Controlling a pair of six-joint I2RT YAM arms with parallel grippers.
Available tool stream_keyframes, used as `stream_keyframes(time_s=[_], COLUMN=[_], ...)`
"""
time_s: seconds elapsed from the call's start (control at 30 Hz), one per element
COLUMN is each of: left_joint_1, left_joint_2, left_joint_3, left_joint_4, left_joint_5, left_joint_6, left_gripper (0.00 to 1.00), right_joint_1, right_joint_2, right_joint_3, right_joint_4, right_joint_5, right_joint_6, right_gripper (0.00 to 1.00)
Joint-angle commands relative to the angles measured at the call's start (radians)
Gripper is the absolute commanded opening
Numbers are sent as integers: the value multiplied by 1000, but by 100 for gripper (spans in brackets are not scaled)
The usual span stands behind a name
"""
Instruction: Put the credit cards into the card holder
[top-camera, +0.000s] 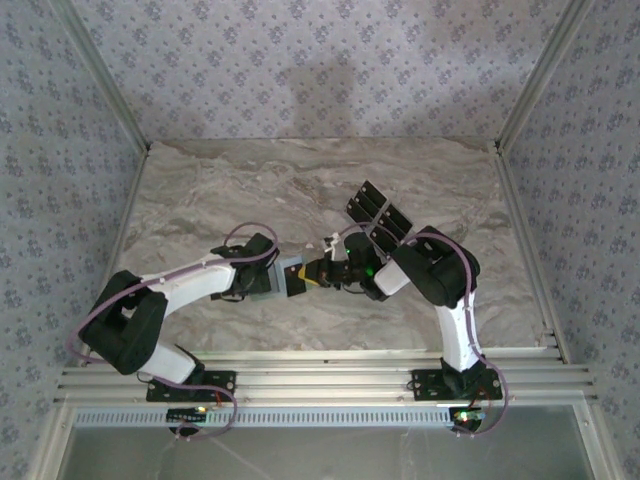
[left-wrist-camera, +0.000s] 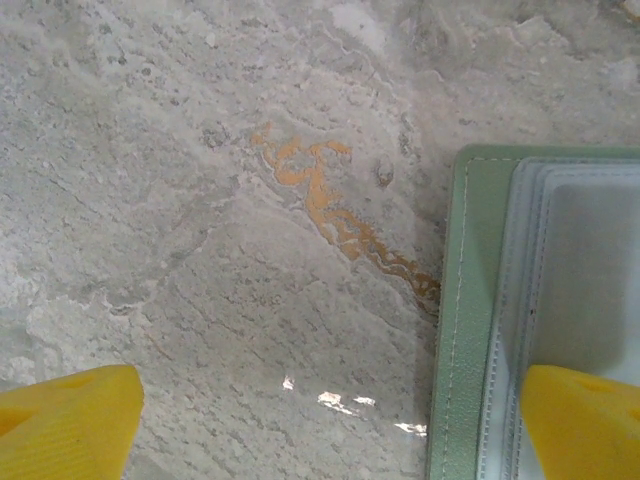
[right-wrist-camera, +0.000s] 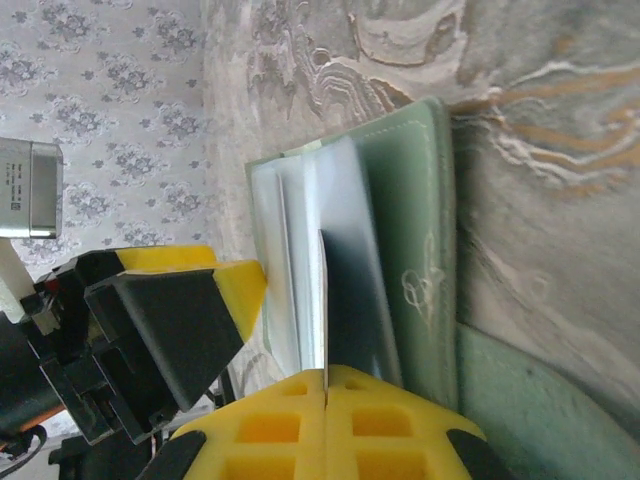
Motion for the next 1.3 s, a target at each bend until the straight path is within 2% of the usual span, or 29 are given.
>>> stream_keyframes(time_s=[0.0,0.17,0.27,0.43,0.63,1.27], left_joint_1=[24,30,30,31,30,30], left_joint_2=[18,12,-1,-39,-55,-8], left_joint_3=[19,40,60,83,73,-33], left_joint_4=[-62,-58,-58,-61,-61,-26], left_joint_5=[5,23,39,46,52,29], left_joint_6=[54,100,118,114,96,41], left_gripper=[97,97,97,97,97,97], right_joint_1=[1,9,8,15,15,13], right_joint_2=[1,0,3,-46,-91,-7], right_joint_3=[-50,-11,50,144,207,265], right_joint_4=[-121,-130,-146,-258,-384,-384], right_joint_5=[87,57,-2,-48,-43,-51], right_joint_6=[-8,-22,-48,-129,-202,-206], right_gripper=[0,0,0,0,0,0])
